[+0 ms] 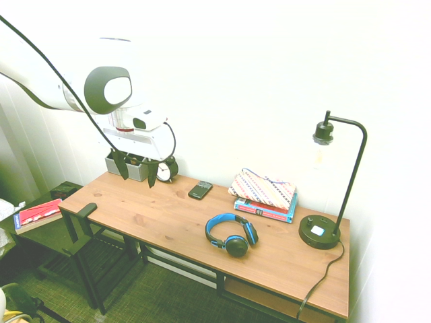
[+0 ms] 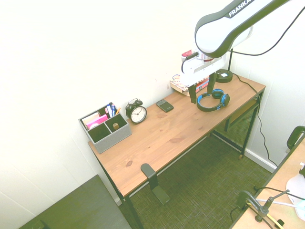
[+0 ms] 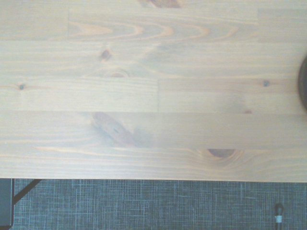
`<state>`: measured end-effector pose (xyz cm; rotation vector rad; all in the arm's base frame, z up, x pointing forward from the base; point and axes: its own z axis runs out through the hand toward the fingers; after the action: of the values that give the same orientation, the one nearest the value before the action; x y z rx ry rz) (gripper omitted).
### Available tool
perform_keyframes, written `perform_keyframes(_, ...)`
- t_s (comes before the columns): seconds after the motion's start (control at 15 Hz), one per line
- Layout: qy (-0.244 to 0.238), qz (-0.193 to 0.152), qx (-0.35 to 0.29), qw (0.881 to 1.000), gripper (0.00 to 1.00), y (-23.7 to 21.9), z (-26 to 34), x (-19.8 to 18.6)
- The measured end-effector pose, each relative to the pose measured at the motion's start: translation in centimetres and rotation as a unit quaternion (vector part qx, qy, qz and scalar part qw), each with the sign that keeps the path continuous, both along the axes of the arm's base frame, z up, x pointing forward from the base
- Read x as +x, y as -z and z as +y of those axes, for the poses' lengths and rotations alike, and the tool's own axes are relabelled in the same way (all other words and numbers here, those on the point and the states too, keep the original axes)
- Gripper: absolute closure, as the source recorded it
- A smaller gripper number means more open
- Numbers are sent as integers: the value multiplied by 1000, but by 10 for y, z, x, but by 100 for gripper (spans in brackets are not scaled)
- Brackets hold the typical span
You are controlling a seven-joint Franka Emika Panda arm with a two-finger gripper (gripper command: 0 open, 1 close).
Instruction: Hang the headphone
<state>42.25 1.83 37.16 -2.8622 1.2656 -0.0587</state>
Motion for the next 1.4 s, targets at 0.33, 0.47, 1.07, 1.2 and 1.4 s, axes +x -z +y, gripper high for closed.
perform_keyframes(0.33, 17, -18, -4, 1000, 0, -13, -15, 17)
perform_keyframes(0.47, 31, -29, -18, 999, 0, -4, -39, 37)
perform_keyframes(1.07, 44, -18, -55, 997, 100, 139, -109, 94)
perform_keyframes(1.2, 45, -15, -51, 998, 100, 157, -116, 99)
perform_keyframes(1.4, 40, -16, -40, 998, 100, 172, -124, 111)
